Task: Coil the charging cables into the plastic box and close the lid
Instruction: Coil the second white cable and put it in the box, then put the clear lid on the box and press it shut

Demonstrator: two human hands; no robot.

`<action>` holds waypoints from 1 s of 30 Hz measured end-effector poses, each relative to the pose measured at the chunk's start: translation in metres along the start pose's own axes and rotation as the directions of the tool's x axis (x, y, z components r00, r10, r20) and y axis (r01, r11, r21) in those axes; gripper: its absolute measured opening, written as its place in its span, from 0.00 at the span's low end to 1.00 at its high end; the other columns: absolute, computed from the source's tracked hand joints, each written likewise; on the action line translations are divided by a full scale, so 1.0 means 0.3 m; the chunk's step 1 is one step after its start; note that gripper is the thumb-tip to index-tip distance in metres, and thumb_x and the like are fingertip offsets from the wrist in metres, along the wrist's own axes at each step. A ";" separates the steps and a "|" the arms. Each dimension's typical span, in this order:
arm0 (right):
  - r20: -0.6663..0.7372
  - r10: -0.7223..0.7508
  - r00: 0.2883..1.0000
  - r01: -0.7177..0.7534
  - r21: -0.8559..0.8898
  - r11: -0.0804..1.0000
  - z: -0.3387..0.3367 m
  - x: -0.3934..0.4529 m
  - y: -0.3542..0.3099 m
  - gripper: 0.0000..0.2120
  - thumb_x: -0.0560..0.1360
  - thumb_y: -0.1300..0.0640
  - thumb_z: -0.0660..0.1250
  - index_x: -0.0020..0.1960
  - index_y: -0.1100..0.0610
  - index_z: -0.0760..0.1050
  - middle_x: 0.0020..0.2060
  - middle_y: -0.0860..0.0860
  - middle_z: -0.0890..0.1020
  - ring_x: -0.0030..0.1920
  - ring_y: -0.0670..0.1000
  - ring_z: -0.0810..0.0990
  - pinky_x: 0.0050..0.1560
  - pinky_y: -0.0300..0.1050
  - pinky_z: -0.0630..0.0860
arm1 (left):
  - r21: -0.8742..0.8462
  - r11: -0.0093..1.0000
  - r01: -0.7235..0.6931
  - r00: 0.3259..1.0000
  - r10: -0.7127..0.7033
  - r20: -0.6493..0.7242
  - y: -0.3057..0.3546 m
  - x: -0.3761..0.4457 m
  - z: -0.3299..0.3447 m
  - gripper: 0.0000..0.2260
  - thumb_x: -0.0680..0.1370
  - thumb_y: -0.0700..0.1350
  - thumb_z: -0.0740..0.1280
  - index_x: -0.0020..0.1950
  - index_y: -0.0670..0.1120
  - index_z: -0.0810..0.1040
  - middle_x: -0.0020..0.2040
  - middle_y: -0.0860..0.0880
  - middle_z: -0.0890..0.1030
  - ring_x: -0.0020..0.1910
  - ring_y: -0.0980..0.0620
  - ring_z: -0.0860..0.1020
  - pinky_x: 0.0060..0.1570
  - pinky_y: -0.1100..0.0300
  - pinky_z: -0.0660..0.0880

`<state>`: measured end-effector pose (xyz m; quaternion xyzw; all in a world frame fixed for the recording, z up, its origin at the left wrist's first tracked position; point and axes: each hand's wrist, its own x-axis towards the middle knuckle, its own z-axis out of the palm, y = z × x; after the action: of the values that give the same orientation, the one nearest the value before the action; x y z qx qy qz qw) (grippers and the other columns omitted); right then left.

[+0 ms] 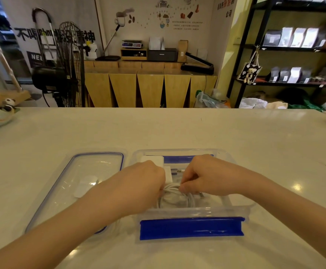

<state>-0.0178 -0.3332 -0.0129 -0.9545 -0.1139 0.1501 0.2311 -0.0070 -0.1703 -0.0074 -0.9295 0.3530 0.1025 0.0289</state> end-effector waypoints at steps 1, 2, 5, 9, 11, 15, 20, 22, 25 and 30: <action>0.025 0.001 1.000 -0.001 -0.026 1.000 0.000 0.005 -0.002 0.13 0.74 0.53 0.64 0.42 0.62 0.81 0.35 0.57 0.83 0.32 0.50 0.76 0.37 0.44 0.76 | 0.026 1.000 -0.007 1.000 0.007 -0.029 -0.003 0.003 0.003 0.09 0.78 0.41 0.59 0.42 0.42 0.77 0.29 0.50 0.65 0.32 0.50 0.69 0.35 0.58 0.70; 0.048 0.003 0.999 0.000 -0.054 0.999 0.002 0.006 -0.006 0.15 0.75 0.54 0.63 0.38 0.64 0.79 0.31 0.58 0.80 0.28 0.49 0.73 0.34 0.43 0.72 | 0.052 0.999 -0.012 0.998 0.015 -0.055 -0.004 0.005 0.005 0.08 0.77 0.40 0.60 0.43 0.42 0.78 0.29 0.51 0.65 0.31 0.51 0.69 0.35 0.58 0.70; 0.072 -0.001 0.997 0.011 -0.139 0.990 0.010 0.007 -0.016 0.17 0.76 0.56 0.61 0.34 0.65 0.76 0.26 0.56 0.73 0.26 0.48 0.68 0.33 0.42 0.69 | 0.082 0.996 -0.030 0.995 0.038 -0.097 0.001 0.005 0.003 0.07 0.76 0.40 0.62 0.45 0.43 0.81 0.29 0.51 0.66 0.32 0.51 0.69 0.35 0.59 0.70; 0.020 -0.032 0.999 0.036 -0.289 0.957 0.033 0.013 -0.036 0.14 0.74 0.59 0.62 0.31 0.63 0.73 0.25 0.56 0.74 0.26 0.50 0.68 0.35 0.49 0.72 | 0.034 0.998 -0.047 0.999 0.048 -0.011 0.005 0.006 -0.003 0.08 0.75 0.41 0.63 0.45 0.43 0.82 0.40 0.45 0.81 0.38 0.49 0.77 0.40 0.57 0.76; -0.017 -0.038 0.999 0.031 -0.317 0.948 0.049 0.018 -0.043 0.13 0.74 0.61 0.63 0.31 0.61 0.73 0.24 0.53 0.72 0.26 0.50 0.69 0.35 0.47 0.72 | -0.024 0.998 -0.054 0.994 0.056 0.090 -0.002 0.011 -0.004 0.08 0.75 0.41 0.62 0.44 0.42 0.81 0.43 0.43 0.82 0.36 0.50 0.76 0.37 0.61 0.74; -0.030 -0.017 0.999 0.012 -0.150 0.989 0.042 0.015 -0.033 0.09 0.73 0.60 0.66 0.42 0.65 0.81 0.33 0.59 0.81 0.29 0.50 0.75 0.34 0.43 0.76 | -0.114 0.987 -0.112 0.956 0.139 0.260 -0.026 0.000 -0.046 0.16 0.78 0.45 0.58 0.32 0.40 0.73 0.32 0.44 0.73 0.28 0.52 0.66 0.32 0.61 0.64; 0.008 -0.037 0.999 0.037 0.027 0.999 -0.006 0.003 -0.003 0.12 0.75 0.54 0.64 0.39 0.60 0.81 0.27 0.48 0.80 0.22 0.42 0.72 0.30 0.34 0.71 | -0.077 0.996 -0.048 0.979 0.062 0.195 -0.002 -0.040 -0.060 0.18 0.79 0.52 0.55 0.29 0.47 0.66 0.29 0.52 0.65 0.27 0.55 0.64 0.34 0.57 0.65; 0.011 -0.036 0.999 0.036 0.022 0.999 -0.016 0.004 0.001 0.15 0.75 0.52 0.62 0.39 0.59 0.81 0.27 0.47 0.80 0.23 0.42 0.73 0.30 0.32 0.71 | -0.047 0.998 -0.035 0.991 0.041 0.131 0.006 -0.051 -0.047 0.17 0.79 0.51 0.55 0.34 0.45 0.71 0.29 0.51 0.66 0.27 0.54 0.64 0.34 0.56 0.67; -0.019 -0.046 0.999 0.047 0.028 0.999 -0.030 0.009 -0.002 0.13 0.76 0.52 0.60 0.45 0.57 0.81 0.29 0.47 0.81 0.24 0.41 0.74 0.30 0.31 0.71 | -0.044 0.998 -0.040 0.997 0.043 0.064 -0.003 -0.068 -0.057 0.18 0.78 0.50 0.57 0.31 0.44 0.71 0.27 0.51 0.66 0.25 0.54 0.63 0.35 0.54 0.70; -0.067 -0.085 0.994 0.086 0.005 0.996 -0.068 0.029 -0.038 0.11 0.77 0.53 0.60 0.48 0.55 0.80 0.29 0.47 0.81 0.24 0.40 0.74 0.29 0.30 0.71 | -0.196 0.972 -0.128 0.991 0.120 -0.051 -0.066 -0.130 -0.093 0.20 0.75 0.58 0.54 0.43 0.48 0.81 0.34 0.49 0.80 0.31 0.52 0.75 0.37 0.56 0.76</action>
<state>-0.0046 -0.3292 0.0077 -0.9523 -0.1464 0.1085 0.2447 -0.0177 -0.1336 0.0276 -0.9058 0.3988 0.1207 -0.0775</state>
